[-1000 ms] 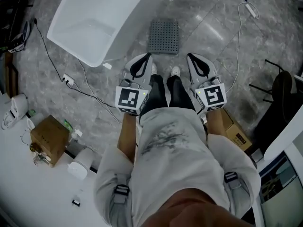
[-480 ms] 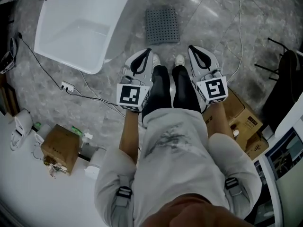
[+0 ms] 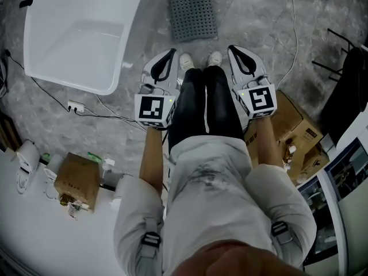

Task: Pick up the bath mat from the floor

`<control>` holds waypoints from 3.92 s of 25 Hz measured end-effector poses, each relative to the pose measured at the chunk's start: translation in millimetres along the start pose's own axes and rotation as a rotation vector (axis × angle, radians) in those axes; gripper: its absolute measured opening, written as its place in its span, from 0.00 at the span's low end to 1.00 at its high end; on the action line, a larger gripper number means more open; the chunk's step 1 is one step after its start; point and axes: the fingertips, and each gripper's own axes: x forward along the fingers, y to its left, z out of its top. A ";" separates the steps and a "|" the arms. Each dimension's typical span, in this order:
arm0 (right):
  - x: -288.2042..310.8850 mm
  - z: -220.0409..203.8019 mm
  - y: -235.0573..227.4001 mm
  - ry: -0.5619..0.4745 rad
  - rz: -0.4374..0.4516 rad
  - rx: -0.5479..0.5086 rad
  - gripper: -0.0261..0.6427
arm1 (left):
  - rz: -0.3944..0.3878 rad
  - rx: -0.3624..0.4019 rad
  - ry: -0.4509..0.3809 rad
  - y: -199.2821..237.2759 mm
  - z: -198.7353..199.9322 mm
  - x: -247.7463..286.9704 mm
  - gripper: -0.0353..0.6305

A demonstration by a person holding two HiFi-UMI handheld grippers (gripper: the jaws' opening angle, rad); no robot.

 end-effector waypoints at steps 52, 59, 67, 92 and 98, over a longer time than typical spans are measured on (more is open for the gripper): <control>251.3 -436.0 -114.8 0.271 0.033 0.118 0.11 | 0.032 -0.028 0.352 120.6 -435.8 253.0 0.12; 282.3 -478.8 -123.9 0.299 0.036 0.130 0.17 | 0.043 -0.040 0.386 140.6 -480.3 279.9 0.18; 309.3 -527.6 -149.3 0.339 0.010 0.144 0.27 | 0.036 -0.084 0.429 151.0 -526.6 318.5 0.27; 379.3 -626.2 -155.8 0.459 0.029 0.232 0.72 | 0.124 -0.241 0.527 213.2 -634.5 376.1 0.74; 385.4 -634.1 -148.7 0.455 0.038 0.288 0.66 | 0.140 -0.235 0.564 214.9 -650.9 383.1 0.73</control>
